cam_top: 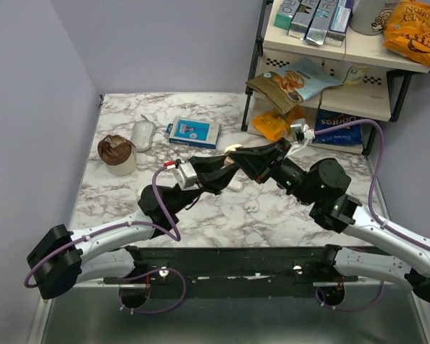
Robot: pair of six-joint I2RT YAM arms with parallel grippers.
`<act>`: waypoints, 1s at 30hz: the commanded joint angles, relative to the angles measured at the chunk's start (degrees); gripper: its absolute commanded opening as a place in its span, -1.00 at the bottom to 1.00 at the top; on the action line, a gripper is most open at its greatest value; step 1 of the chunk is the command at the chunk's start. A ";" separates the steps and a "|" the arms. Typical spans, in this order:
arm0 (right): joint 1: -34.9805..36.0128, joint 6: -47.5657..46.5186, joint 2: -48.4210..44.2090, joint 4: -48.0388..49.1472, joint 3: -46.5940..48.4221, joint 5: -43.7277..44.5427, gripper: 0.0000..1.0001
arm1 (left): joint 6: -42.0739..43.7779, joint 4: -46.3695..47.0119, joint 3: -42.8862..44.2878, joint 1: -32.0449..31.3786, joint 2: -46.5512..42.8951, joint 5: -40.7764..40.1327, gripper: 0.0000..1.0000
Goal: Insert the wireless bluetooth earbuds into the charging case
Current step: Place the earbud in the charging case.
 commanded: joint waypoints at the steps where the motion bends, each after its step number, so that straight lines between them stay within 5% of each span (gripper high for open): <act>1: 0.92 -1.93 0.58 -5.56 0.85 2.20 -0.87 | 0.81 3.77 0.99 -0.61 -0.87 -1.29 -1.00; 30: 1.63 -2.20 -1.44 -10.04 -0.02 4.48 -0.23 | 1.34 5.00 0.64 -0.61 -0.95 -2.78 -1.00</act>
